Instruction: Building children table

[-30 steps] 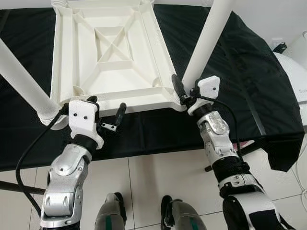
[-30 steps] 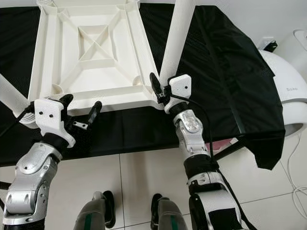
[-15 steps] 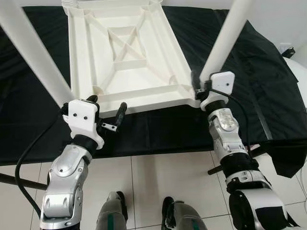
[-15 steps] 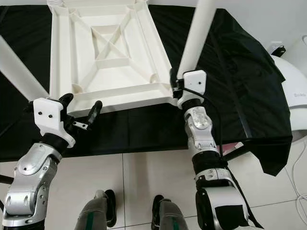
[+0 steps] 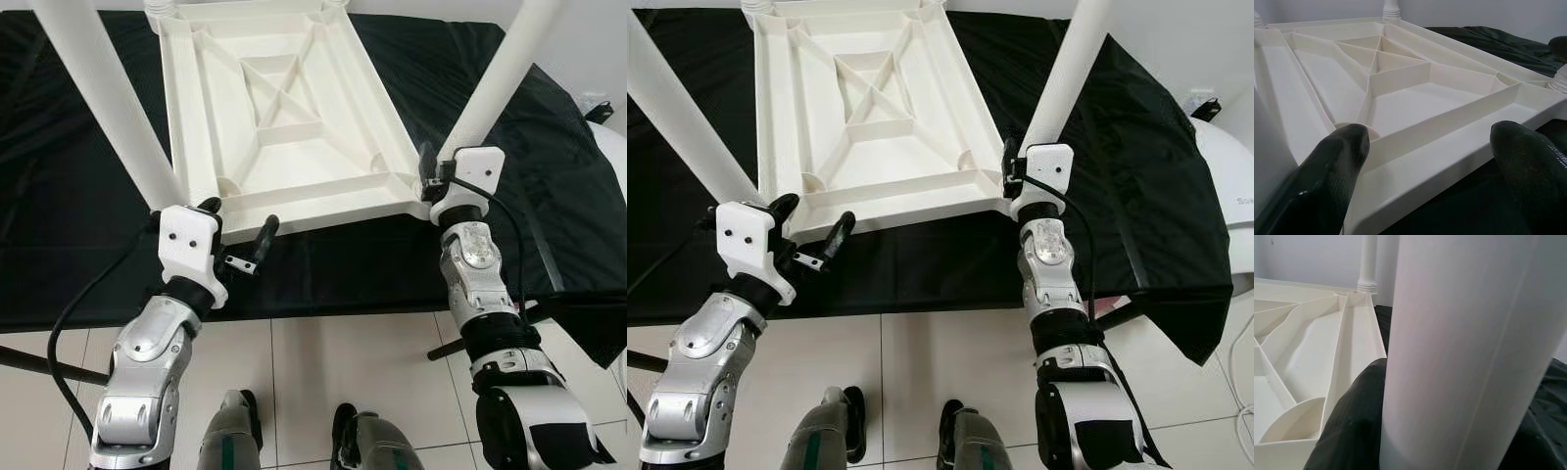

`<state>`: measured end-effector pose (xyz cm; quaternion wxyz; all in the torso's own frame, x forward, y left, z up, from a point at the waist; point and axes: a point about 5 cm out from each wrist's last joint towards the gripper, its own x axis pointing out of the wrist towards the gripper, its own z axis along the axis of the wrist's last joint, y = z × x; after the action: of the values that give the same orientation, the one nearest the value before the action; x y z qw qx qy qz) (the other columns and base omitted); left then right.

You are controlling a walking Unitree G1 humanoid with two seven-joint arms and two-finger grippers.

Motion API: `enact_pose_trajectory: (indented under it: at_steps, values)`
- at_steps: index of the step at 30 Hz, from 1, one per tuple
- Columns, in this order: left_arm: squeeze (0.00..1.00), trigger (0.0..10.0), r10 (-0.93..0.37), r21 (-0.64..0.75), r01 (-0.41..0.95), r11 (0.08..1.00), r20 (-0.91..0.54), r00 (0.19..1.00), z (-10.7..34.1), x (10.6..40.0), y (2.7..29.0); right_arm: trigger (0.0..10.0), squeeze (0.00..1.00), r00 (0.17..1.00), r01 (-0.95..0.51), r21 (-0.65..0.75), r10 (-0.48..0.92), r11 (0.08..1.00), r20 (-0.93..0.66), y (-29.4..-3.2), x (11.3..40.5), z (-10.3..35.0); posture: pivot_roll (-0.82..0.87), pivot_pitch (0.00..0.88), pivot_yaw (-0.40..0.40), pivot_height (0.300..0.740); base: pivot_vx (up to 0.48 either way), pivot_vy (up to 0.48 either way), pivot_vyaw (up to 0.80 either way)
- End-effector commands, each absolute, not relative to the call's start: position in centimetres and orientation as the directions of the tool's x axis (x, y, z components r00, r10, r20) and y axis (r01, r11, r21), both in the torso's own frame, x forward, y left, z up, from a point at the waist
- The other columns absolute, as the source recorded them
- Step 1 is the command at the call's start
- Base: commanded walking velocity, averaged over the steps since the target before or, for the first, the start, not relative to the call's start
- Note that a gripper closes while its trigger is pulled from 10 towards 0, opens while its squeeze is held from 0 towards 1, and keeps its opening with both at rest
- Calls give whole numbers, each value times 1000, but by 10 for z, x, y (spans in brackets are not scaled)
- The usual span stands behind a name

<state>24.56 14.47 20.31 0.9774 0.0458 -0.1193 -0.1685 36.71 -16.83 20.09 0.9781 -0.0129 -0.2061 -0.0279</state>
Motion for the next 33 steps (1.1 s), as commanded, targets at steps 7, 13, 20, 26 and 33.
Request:
enact_pose_trajectory:
  at_steps: [7, 13, 20, 26, 33]
  values:
    - [0, 10000, -532, 169, 513, 842, 103, 840, 189, 227, 130, 10000, 0, 926, 247, -20, -230, 969, 300, -212, 359, 176, 55, 255, -36, 740, 0, 0, 0]
    - [0, 10000, -654, 147, 643, 752, 36, 756, 181, 211, 122, 10000, 0, 925, 248, -19, -231, 969, 302, -211, 360, 177, 55, 255, -36, 740, 0, 0, 0]
    - [0, 10000, -646, 151, 635, 758, 33, 763, 186, 210, 138, 10000, 0, 911, 299, -17, -280, 954, 302, -219, 360, 179, 59, 253, -35, 740, 0, 0, 0]
    - [0, 10000, -654, 163, 643, 749, 23, 756, 195, 207, 153, 10000, 0, 888, 403, -22, -385, 915, 253, -236, 357, 173, 61, 253, -36, 740, 0, 0, 0]
    - [0, 10000, -656, 191, 644, 741, 0, 755, 199, 206, 163, 10000, 0, 881, 430, 15, -423, 903, 213, -242, 356, 167, 65, 250, -36, 740, 0, 0, 0]
